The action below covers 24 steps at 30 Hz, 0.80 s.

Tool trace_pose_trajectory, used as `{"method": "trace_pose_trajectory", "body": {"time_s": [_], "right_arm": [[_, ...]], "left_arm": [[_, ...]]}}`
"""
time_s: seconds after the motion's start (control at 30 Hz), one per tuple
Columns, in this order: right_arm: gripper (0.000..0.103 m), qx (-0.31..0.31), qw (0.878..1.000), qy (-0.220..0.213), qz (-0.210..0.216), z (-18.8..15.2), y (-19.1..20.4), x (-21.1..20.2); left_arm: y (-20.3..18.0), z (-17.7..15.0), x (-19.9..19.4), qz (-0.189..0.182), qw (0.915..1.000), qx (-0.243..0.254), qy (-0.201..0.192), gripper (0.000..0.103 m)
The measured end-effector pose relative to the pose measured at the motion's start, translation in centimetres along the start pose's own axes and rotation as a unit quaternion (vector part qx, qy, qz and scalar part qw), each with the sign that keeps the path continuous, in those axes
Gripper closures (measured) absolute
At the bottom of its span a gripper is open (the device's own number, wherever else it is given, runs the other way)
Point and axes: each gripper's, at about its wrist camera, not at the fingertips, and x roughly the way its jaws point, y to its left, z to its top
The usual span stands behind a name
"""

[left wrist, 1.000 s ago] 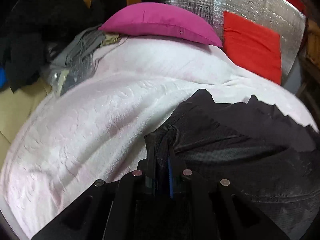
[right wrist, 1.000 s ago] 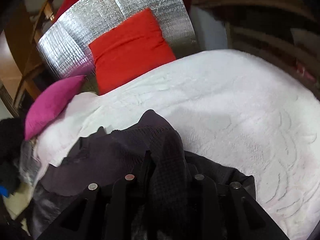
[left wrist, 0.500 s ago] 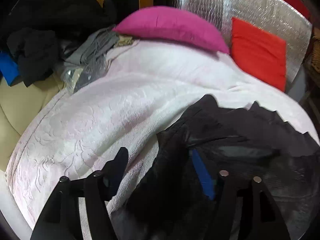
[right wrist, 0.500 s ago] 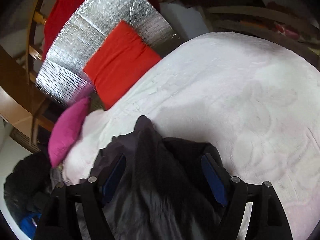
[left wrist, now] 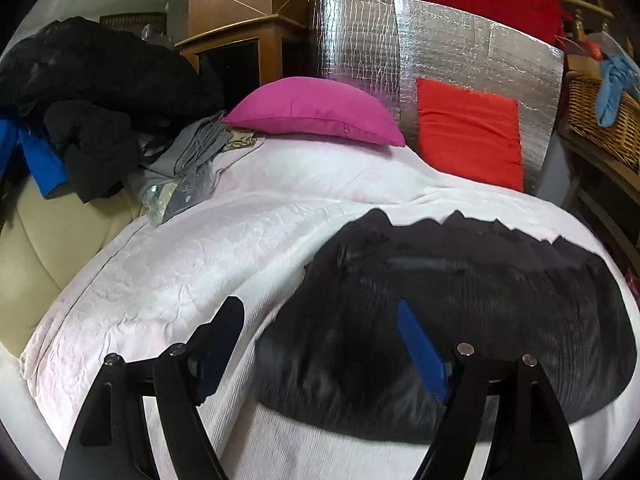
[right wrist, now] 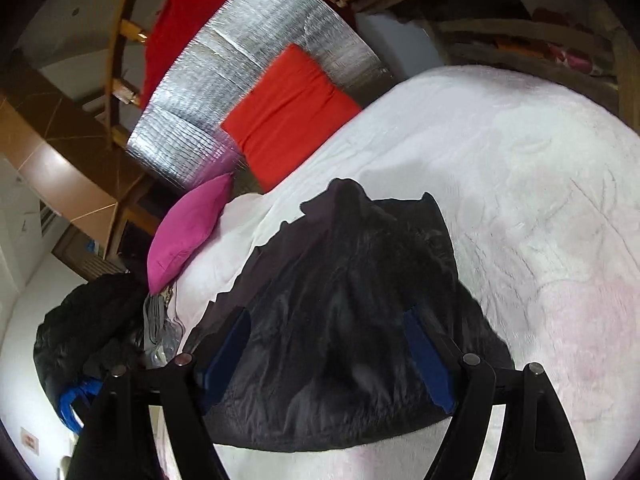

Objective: Fold large clothes
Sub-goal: 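Press the folded black jacket flat with both grippers and open them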

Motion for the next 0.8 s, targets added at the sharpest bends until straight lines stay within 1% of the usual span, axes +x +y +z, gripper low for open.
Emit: {"method": "trace_pose_trajectory", "body": {"time_s": [0.07, 0.1, 0.17, 0.2, 0.23, 0.27, 0.33, 0.4, 0.47, 0.5, 0.53, 0.57, 0.6, 0.63, 0.67, 0.7, 0.8], "right_arm": [[0.022, -0.033, 0.999, -0.009, 0.001, -0.5, 1.1, -0.2], [0.022, -0.045, 0.999, -0.010, -0.009, -0.6, 1.5, -0.1], [0.022, -0.068, 0.996, -0.026, -0.056, -0.9, 2.1, 0.0], [0.022, -0.086, 0.991, -0.044, -0.095, -1.0, 2.3, 0.0], [0.022, -0.096, 0.987, -0.055, -0.119, -0.8, 2.1, 0.1], [0.022, -0.097, 0.986, -0.054, -0.126, -0.6, 1.8, 0.1], [0.022, -0.088, 0.985, -0.027, -0.149, 0.3, 0.0, 1.3], [0.022, -0.077, 0.984, 0.011, -0.163, 0.7, -1.7, 2.9], [0.022, -0.063, 0.986, 0.053, -0.144, 0.6, -2.8, 4.6], [0.022, -0.064, 0.987, 0.066, -0.135, 0.5, -2.7, 5.2], [0.022, -0.076, 0.985, 0.066, -0.137, 0.4, -2.6, 5.3], [0.025, -0.094, 0.984, 0.060, -0.142, 0.2, -2.1, 5.3], [0.031, -0.112, 0.981, 0.057, -0.148, -0.1, -1.7, 5.3], [0.049, -0.128, 0.977, 0.057, -0.158, -0.3, -1.2, 5.4], [0.064, -0.143, 0.973, 0.057, -0.172, -0.6, -0.9, 5.5], [0.065, -0.153, 0.969, 0.053, -0.185, -0.7, -0.7, 5.4], [0.067, -0.154, 0.969, 0.042, -0.191, -0.4, -0.9, 5.1]], "left_arm": [[-0.1, -1.2, 0.0, 0.012, 0.9998, 0.011, 0.011, 0.021], [-0.1, -1.6, 0.2, 0.018, 0.9995, 0.014, 0.021, 0.021], [0.2, -2.0, 0.6, 0.019, 0.9993, 0.007, 0.033, 0.021], [0.5, -2.1, 0.8, 0.020, 0.9992, 0.003, 0.035, 0.021], [0.7, -2.1, 1.0, 0.026, 0.9990, 0.002, 0.036, 0.021], [1.0, -2.1, 1.3, 0.031, 0.9988, 0.003, 0.039, 0.021], [1.4, -2.2, 1.9, 0.039, 0.9982, 0.003, 0.045, 0.021], [1.8, -2.1, 2.7, 0.045, 0.9976, -0.001, 0.053, 0.021], [1.8, -2.0, 3.1, 0.048, 0.9972, -0.002, 0.058, 0.021], [1.8, -1.9, 3.2, 0.050, 0.9971, -0.001, 0.057, 0.021], [1.7, -1.9, 3.3, 0.053, 0.9970, 0.001, 0.057, 0.021], [1.5, -1.9, 3.4, 0.055, 0.9969, 0.004, 0.056, 0.021], [1.3, -1.9, 3.4, 0.056, 0.9969, 0.006, 0.056, 0.021], [1.1, -1.9, 3.4, 0.055, 0.9969, 0.009, 0.056, 0.021], [0.9, -2.0, 3.4, 0.054, 0.9969, 0.013, 0.055, 0.021], [0.8, -2.0, 3.4, 0.055, 0.9969, 0.016, 0.055, 0.021], [0.5, -1.9, 3.4, 0.053, 0.9970, 0.023, 0.052, 0.021]]}}
